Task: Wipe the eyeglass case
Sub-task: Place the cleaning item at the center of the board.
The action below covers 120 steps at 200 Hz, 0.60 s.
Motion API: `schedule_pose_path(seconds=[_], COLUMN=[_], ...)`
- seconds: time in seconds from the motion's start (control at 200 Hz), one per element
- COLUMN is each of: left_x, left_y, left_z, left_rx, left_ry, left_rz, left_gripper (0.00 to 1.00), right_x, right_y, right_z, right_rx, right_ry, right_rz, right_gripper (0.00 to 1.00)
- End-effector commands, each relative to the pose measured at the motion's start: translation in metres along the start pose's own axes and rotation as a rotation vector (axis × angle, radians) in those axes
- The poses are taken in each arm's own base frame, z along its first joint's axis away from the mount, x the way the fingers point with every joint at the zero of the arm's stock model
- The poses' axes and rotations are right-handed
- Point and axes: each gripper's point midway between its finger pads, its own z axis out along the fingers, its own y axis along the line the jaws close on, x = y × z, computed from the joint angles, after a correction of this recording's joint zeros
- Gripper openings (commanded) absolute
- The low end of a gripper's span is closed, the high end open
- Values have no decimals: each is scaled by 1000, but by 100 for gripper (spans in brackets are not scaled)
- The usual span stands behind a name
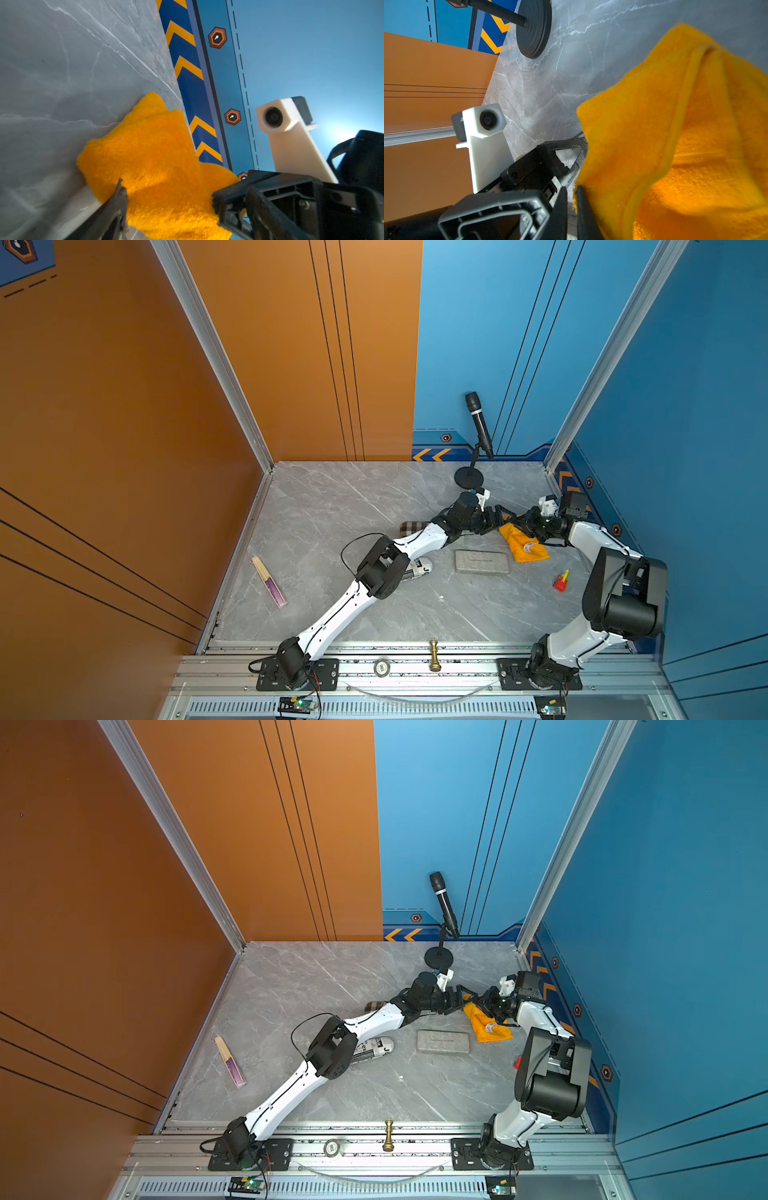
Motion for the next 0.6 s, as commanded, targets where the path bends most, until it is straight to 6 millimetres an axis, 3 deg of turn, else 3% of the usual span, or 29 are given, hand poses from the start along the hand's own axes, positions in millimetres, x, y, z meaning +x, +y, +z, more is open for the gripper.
schedule_pose_path(seconds=[0.0, 0.175, 0.461, 0.596], left_x=[4, 14, 27, 21], left_y=[9, -3, 17, 21], left_z=[-10, -10, -11, -13], left_rx=[-132, -157, -254, -255], left_ry=[39, 95, 140, 134], left_rz=[83, 214, 268, 254], left_gripper=[87, 88, 88, 88], right_x=[-3, -5, -6, -6], right_y=[29, 28, 38, 42], right_z=[-9, -10, -16, -19], right_rx=[-127, -153, -200, -212], right_ry=[-9, -11, -20, -27], right_rz=[-28, 0, -8, -11], right_gripper=[13, 14, 18, 18])
